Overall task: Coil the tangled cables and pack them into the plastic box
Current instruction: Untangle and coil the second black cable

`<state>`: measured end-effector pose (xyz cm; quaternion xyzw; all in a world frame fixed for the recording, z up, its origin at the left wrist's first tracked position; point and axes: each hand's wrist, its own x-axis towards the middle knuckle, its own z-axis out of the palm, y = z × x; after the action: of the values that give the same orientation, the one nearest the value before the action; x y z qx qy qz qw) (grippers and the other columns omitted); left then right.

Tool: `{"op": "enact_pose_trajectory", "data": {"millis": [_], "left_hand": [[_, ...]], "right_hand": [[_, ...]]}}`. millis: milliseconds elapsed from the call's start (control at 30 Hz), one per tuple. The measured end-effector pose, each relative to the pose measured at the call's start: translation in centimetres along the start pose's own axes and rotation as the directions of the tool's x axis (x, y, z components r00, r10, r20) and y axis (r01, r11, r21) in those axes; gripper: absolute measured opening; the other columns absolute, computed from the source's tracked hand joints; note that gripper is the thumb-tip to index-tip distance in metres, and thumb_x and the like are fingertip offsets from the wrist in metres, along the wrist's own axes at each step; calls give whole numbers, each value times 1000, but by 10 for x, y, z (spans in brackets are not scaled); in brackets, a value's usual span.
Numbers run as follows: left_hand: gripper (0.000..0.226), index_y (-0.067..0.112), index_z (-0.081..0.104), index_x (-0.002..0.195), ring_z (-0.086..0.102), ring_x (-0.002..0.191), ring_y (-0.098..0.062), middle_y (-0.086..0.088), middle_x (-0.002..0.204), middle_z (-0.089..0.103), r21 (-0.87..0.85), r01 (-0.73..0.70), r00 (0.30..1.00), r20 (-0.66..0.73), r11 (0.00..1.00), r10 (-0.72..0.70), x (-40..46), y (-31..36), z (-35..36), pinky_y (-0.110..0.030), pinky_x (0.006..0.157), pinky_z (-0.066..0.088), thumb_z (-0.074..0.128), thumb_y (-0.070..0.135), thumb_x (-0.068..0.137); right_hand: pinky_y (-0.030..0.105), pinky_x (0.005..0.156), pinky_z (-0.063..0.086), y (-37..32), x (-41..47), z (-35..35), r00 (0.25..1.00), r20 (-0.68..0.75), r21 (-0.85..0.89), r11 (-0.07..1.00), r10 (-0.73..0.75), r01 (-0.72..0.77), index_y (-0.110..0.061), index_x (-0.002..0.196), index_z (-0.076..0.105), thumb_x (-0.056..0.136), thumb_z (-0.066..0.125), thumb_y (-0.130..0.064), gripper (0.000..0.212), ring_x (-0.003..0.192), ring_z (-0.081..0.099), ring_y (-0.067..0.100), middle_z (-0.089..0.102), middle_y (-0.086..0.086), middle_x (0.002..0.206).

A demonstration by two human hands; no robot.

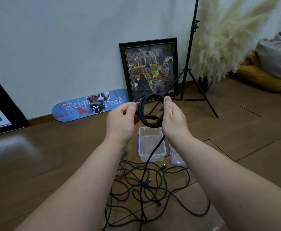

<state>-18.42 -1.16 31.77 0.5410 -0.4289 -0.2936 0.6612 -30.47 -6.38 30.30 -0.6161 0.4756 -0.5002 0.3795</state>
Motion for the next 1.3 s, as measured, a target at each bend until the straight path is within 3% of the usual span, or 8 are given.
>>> {"op": "enact_pose_trajectory", "data": {"millis": [300, 467, 667, 800, 1000, 1100, 1200, 1300], "left_hand": [[28, 24, 69, 88, 61, 70, 6, 17, 74, 69, -20, 75, 996, 49, 997, -74, -9, -2, 11, -21, 68, 42, 47, 31, 102], [36, 18, 58, 125, 61, 101, -10, 7, 104, 66, 154, -29, 998, 58, 988, 20, -9, -10, 20, -29, 94, 46, 61, 26, 91], [10, 19, 61, 95, 66, 80, -17, 1, 86, 71, -94, 3, 999, -44, 996, -7, -12, -7, 25, -52, 93, 54, 53, 16, 99], [21, 20, 63, 90, 66, 69, -13, 7, 70, 69, -102, 30, 999, -41, 994, -34, -6, -3, 15, -47, 86, 57, 49, 8, 100], [28, 25, 62, 66, 41, 56, -10, 17, 51, 48, 143, 30, 1000, 2, 989, -31, -4, -1, 10, -30, 60, 39, 59, 8, 89], [23, 25, 63, 69, 45, 62, -11, 17, 53, 51, 172, 44, 998, 41, 984, -52, -6, 0, 14, -31, 65, 41, 61, 13, 89], [16, 20, 65, 79, 56, 67, -10, 12, 64, 59, 20, 82, 994, 65, 996, -83, -7, 1, 15, -34, 75, 49, 60, 20, 95], [21, 13, 57, 80, 60, 64, -10, 2, 66, 57, -142, 77, 993, 100, 987, -63, -9, 3, 18, -27, 67, 52, 52, 18, 100]], "right_hand": [[46, 77, 49, 5, 0, 2, 997, -14, 63, 995, 73, -72, -14, 83, 53, 100, 25, -56, 54, 77, 56, 25, 60, 6, 82], [40, 69, 42, 2, -2, 8, 991, 18, 215, 967, 135, -136, -18, 75, 50, 101, 26, -55, 51, 71, 51, 21, 56, 0, 73], [31, 54, 38, -6, -7, 13, 988, 68, 325, 933, 140, -154, -16, 72, 49, 103, 27, -51, 52, 53, 46, 18, 60, -2, 64], [38, 64, 44, -3, -6, 5, 993, 116, 118, 993, -19, 5, -19, 78, 55, 103, 29, -49, 47, 62, 52, 21, 62, 8, 73], [30, 51, 40, 1, -7, 3, 990, 117, 260, 960, 73, -101, -11, 100, 55, 106, 29, -39, 39, 48, 47, 13, 58, 5, 72], [33, 54, 40, 5, -7, 6, 990, 73, 268, 953, 122, -137, -10, 97, 55, 105, 28, -40, 42, 44, 46, 11, 57, 3, 70], [33, 54, 40, 6, -7, 10, 981, 79, 353, 916, 176, -192, -12, 90, 55, 105, 28, -40, 41, 47, 45, 13, 57, 4, 69], [30, 50, 39, 2, -10, 13, 962, 131, 446, 852, 239, -273, -13, 87, 53, 105, 29, -40, 41, 47, 43, 12, 58, 6, 71]]}}
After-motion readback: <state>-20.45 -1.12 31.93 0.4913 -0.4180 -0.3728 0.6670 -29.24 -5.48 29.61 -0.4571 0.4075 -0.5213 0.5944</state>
